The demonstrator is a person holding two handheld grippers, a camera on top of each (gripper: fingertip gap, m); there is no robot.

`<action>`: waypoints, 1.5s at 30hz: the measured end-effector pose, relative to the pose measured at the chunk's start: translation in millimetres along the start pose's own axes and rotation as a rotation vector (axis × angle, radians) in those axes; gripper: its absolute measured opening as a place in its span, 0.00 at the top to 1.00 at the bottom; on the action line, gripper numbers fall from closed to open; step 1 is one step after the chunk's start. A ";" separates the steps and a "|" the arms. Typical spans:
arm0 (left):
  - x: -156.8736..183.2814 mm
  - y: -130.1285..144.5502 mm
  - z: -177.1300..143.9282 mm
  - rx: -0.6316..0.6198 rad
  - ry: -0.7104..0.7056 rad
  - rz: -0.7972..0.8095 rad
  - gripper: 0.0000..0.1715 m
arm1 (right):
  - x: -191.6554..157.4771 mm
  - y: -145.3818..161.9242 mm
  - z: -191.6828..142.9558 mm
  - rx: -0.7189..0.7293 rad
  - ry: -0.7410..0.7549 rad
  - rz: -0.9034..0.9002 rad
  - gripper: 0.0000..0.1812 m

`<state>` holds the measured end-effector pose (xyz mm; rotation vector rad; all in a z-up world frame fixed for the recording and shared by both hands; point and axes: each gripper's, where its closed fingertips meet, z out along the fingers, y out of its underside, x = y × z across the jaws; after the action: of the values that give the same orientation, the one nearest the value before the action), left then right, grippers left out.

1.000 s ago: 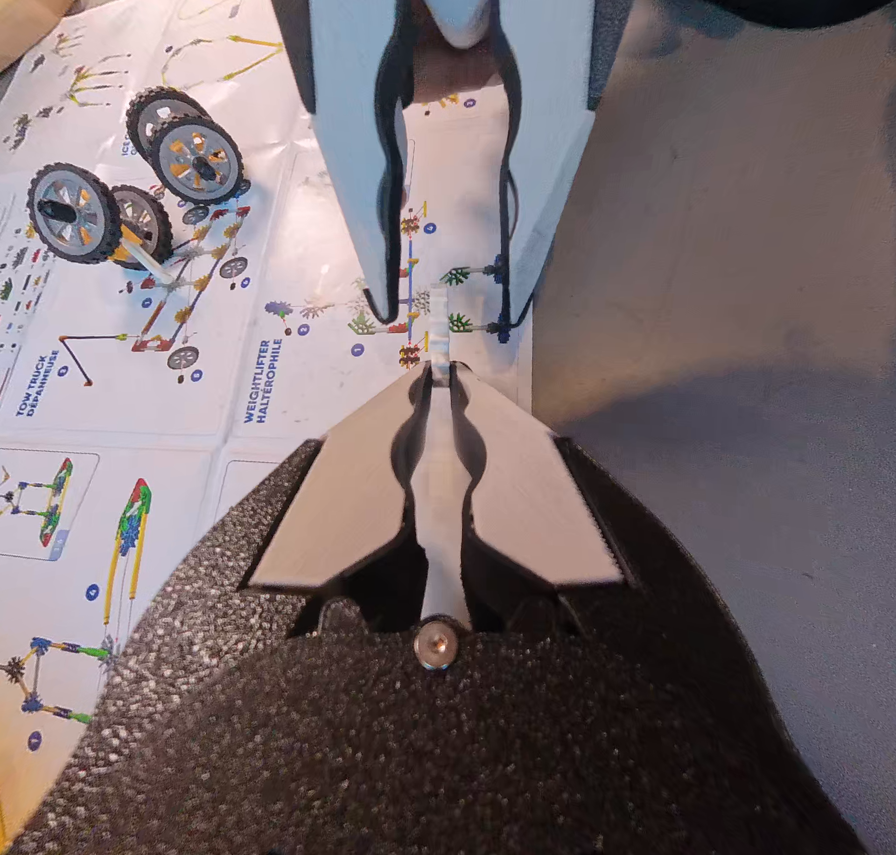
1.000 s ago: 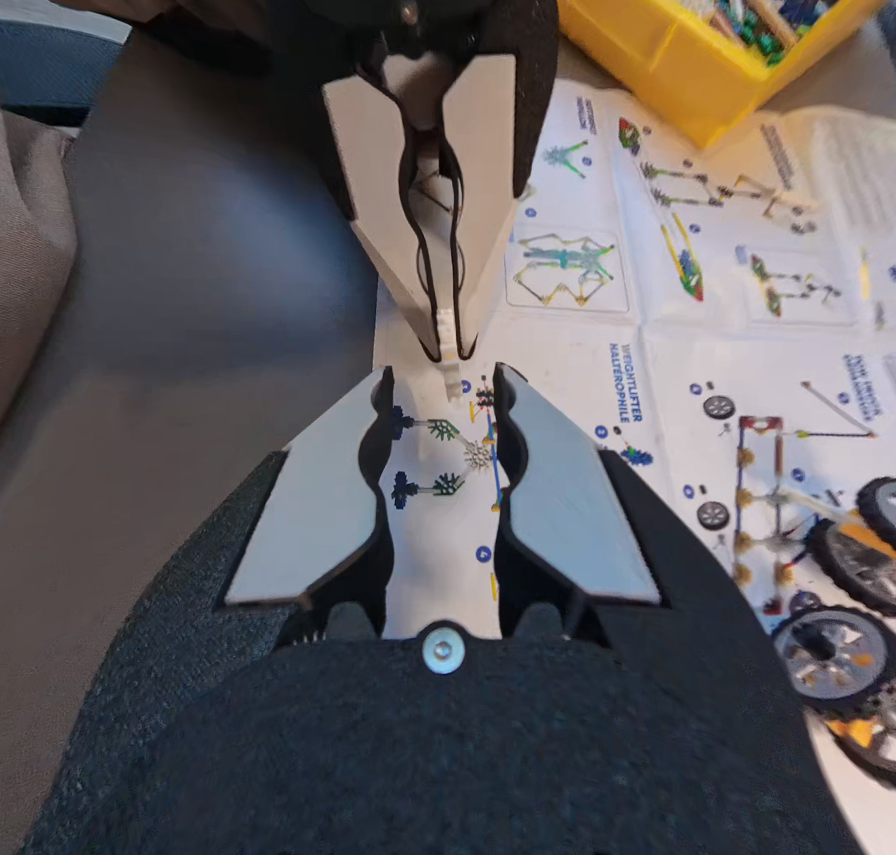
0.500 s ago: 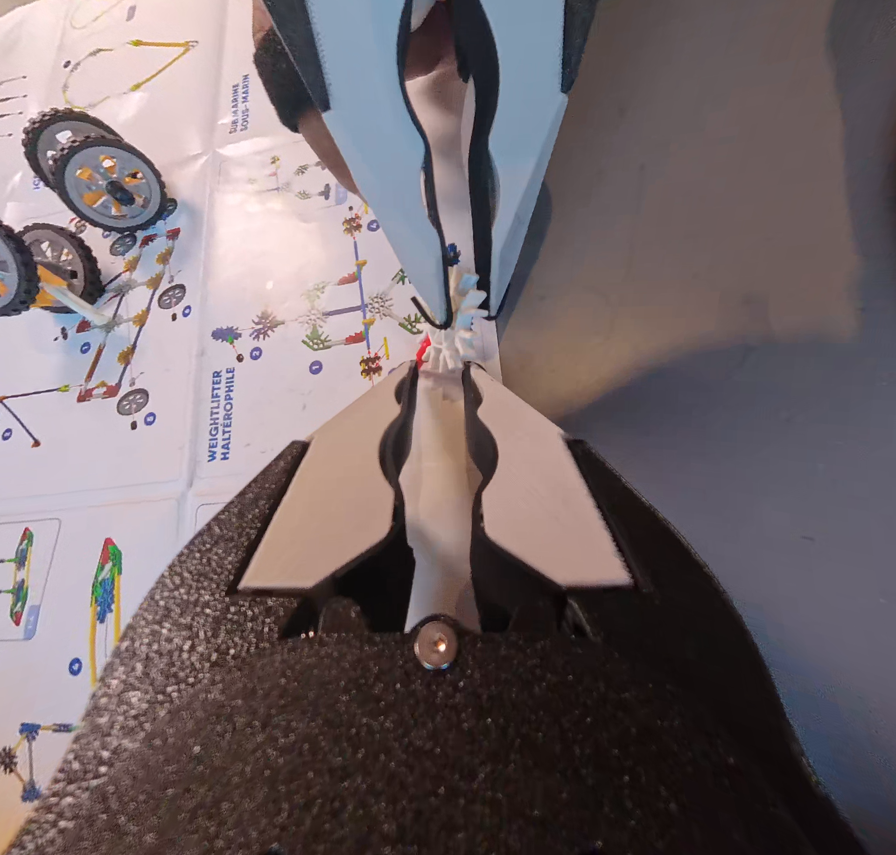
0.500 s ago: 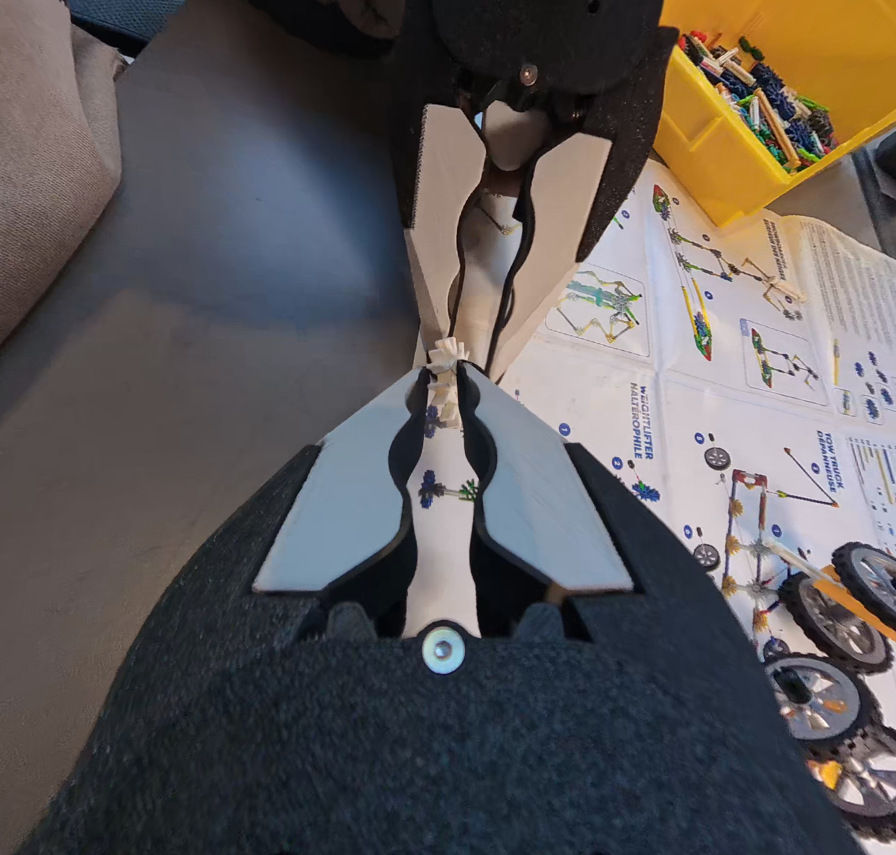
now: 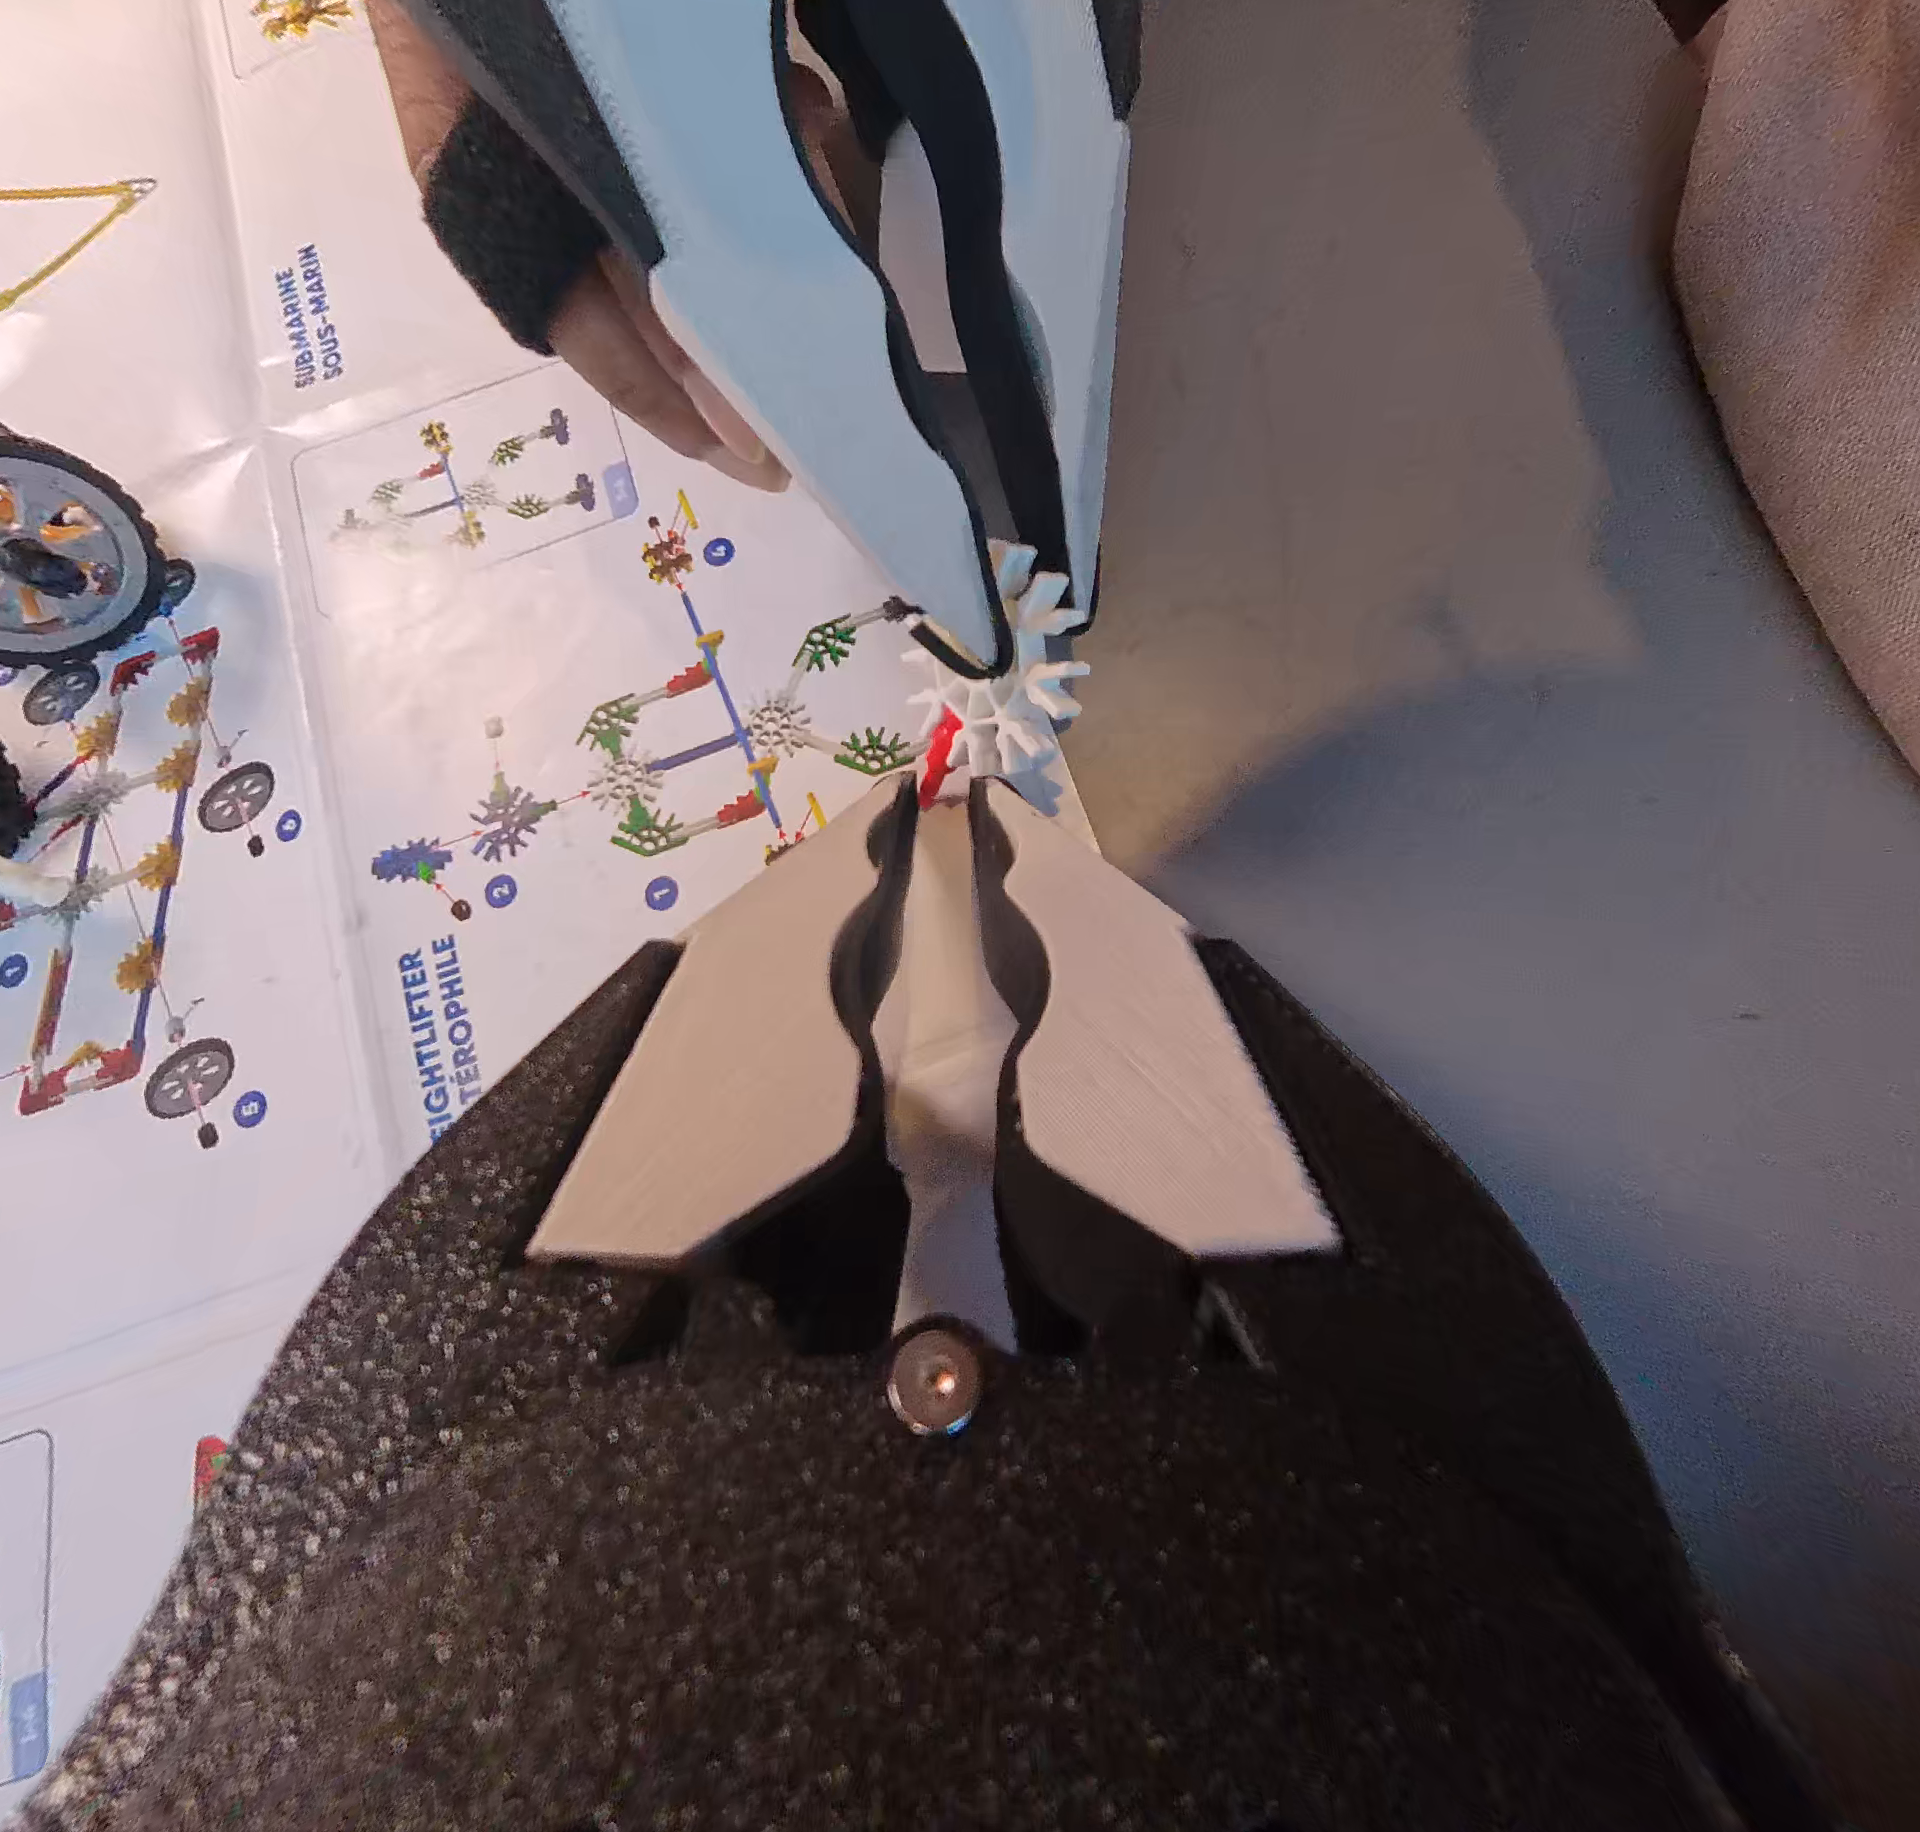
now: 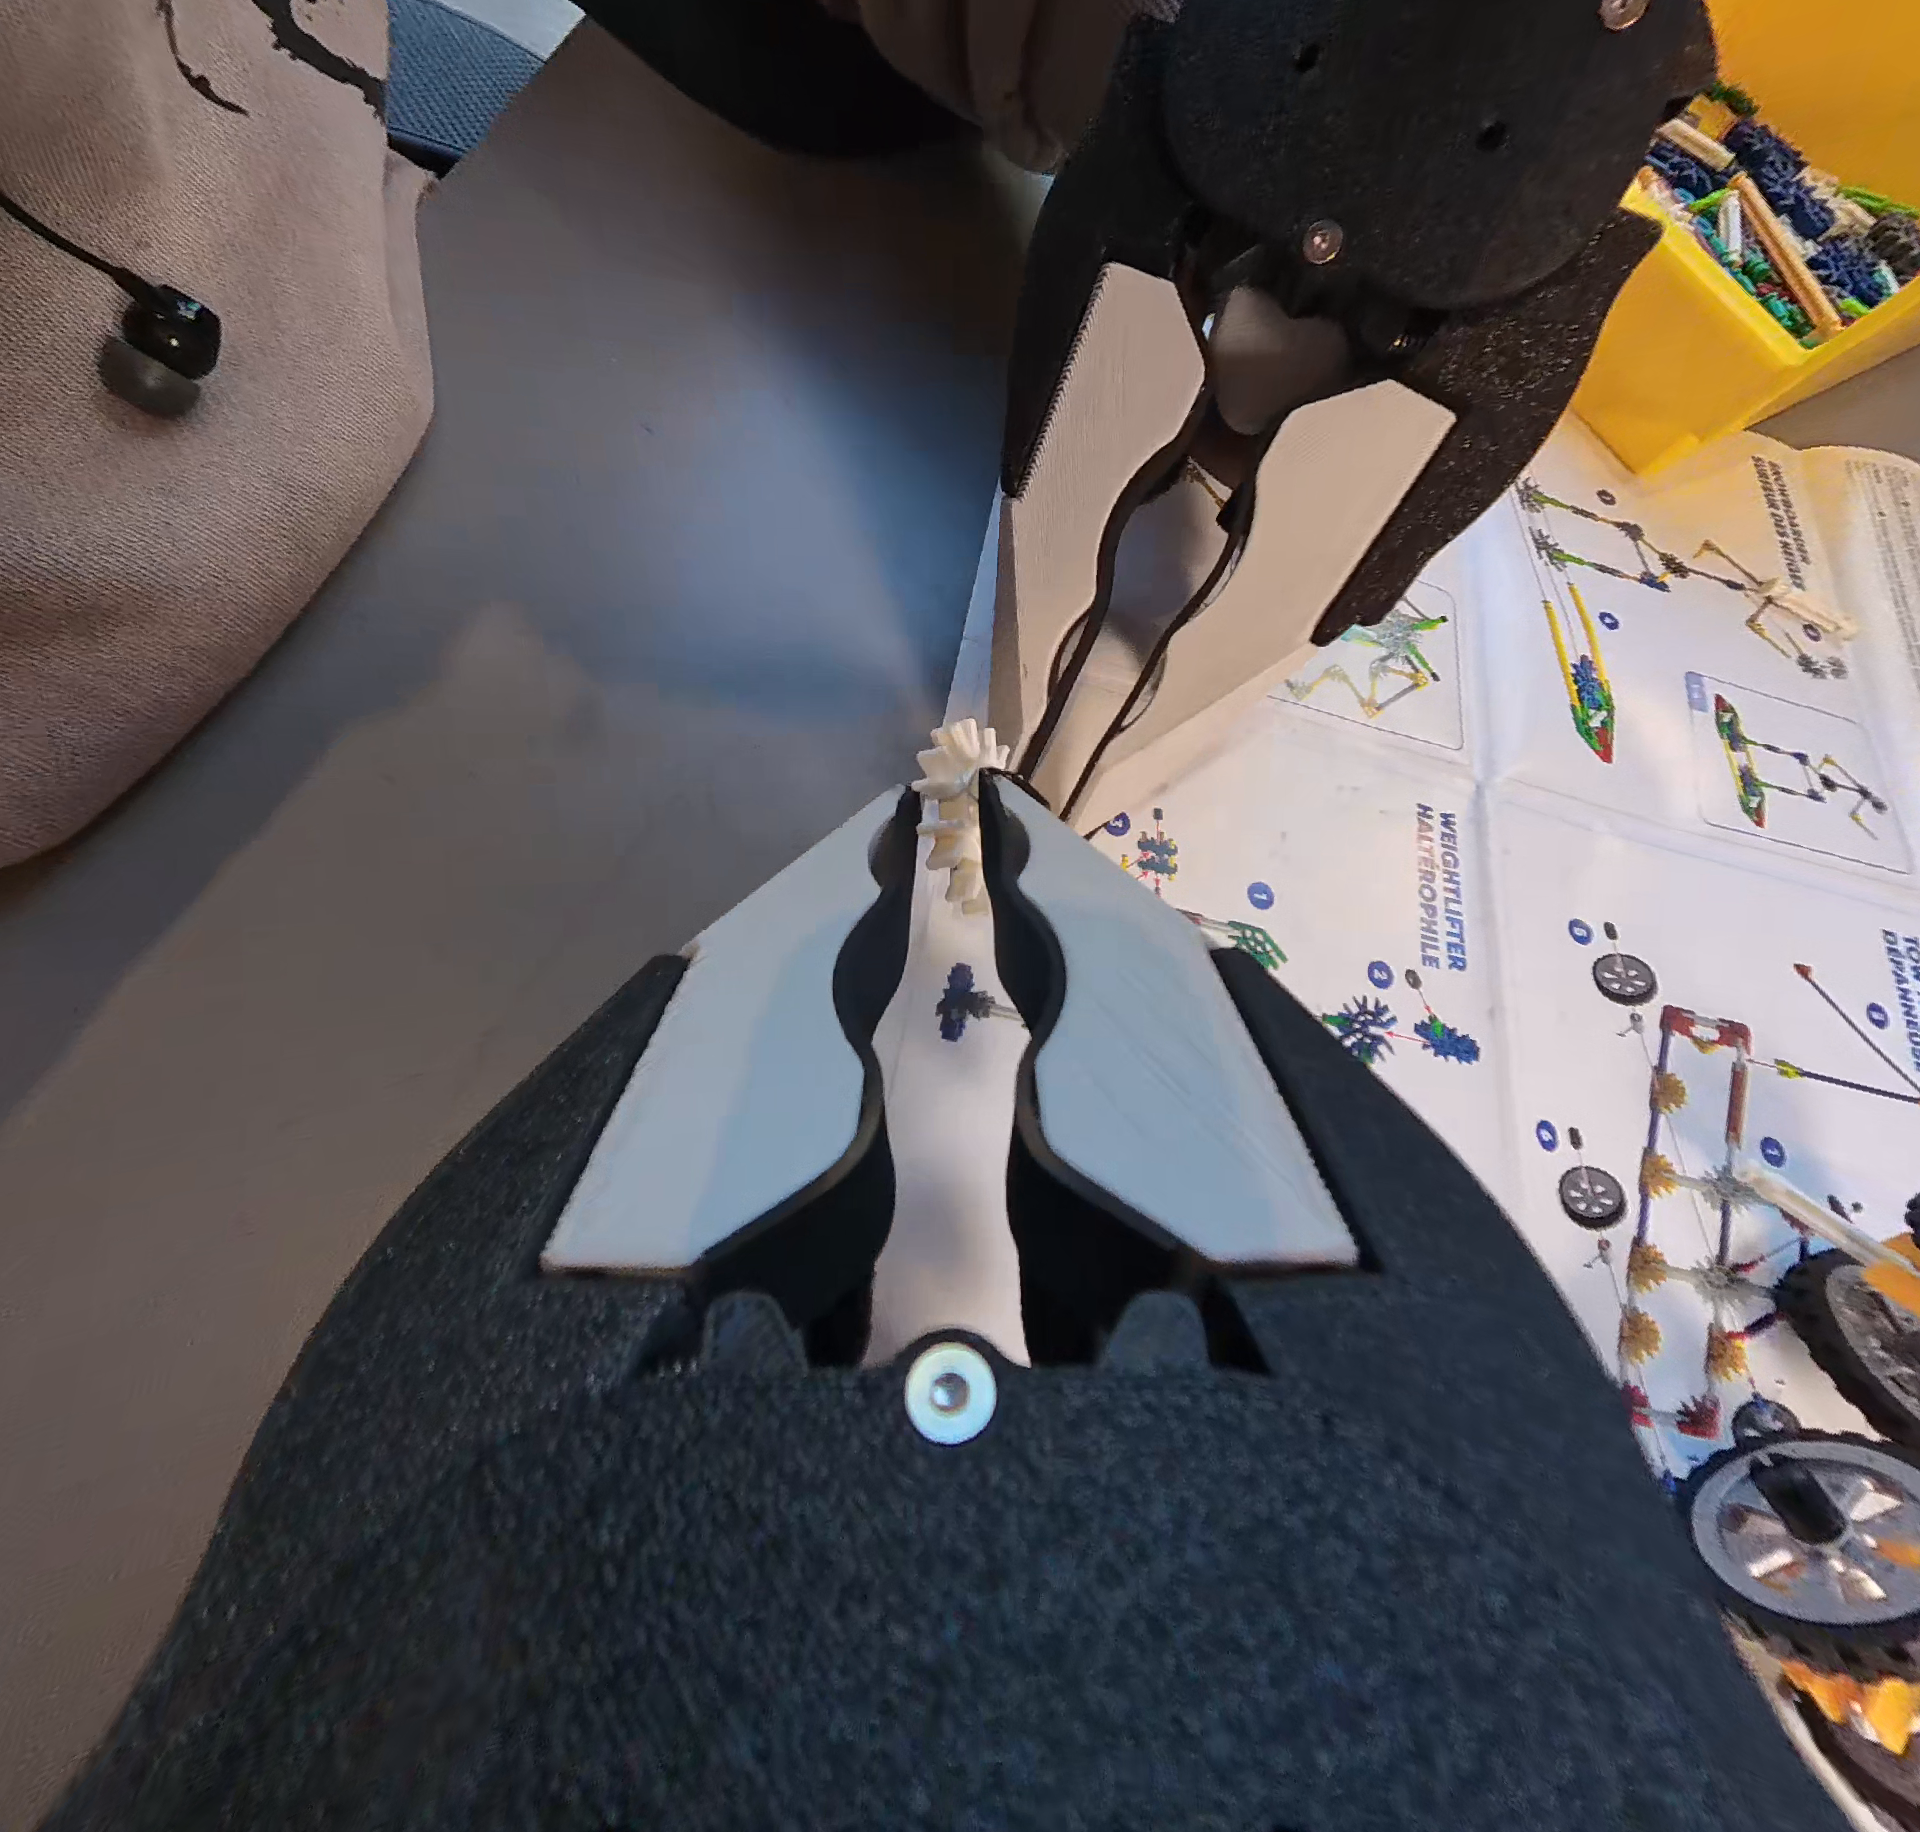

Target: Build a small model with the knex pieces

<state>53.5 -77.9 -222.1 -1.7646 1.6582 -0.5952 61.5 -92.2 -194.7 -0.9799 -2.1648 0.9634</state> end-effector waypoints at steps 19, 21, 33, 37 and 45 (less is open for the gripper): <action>0.6 -4.3 5.7 -0.037 -0.038 0.039 0.99 | 10.2 11.0 -2.4 -0.150 0.285 -0.288 0.96; 0.5 -4.3 5.8 -0.054 -0.050 0.045 1.00 | 9.2 11.5 -4.6 -0.163 0.316 -0.326 0.96; 1.8 -6.3 6.7 -0.045 -0.077 0.049 0.99 | 2.1 15.1 -6.8 -0.232 0.364 -0.346 0.98; 2.1 -5.8 6.8 -0.077 -0.071 0.075 1.00 | 1.3 14.7 -6.7 -0.247 0.307 -0.338 0.98; 2.5 -5.0 6.3 -0.083 -0.038 0.135 1.00 | -1.2 12.0 -5.7 -0.371 -0.001 -0.340 0.98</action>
<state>61.7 -79.5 -223.1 -1.6941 1.7813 -0.4348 71.0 -85.4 -201.2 -0.7298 -2.4583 0.4119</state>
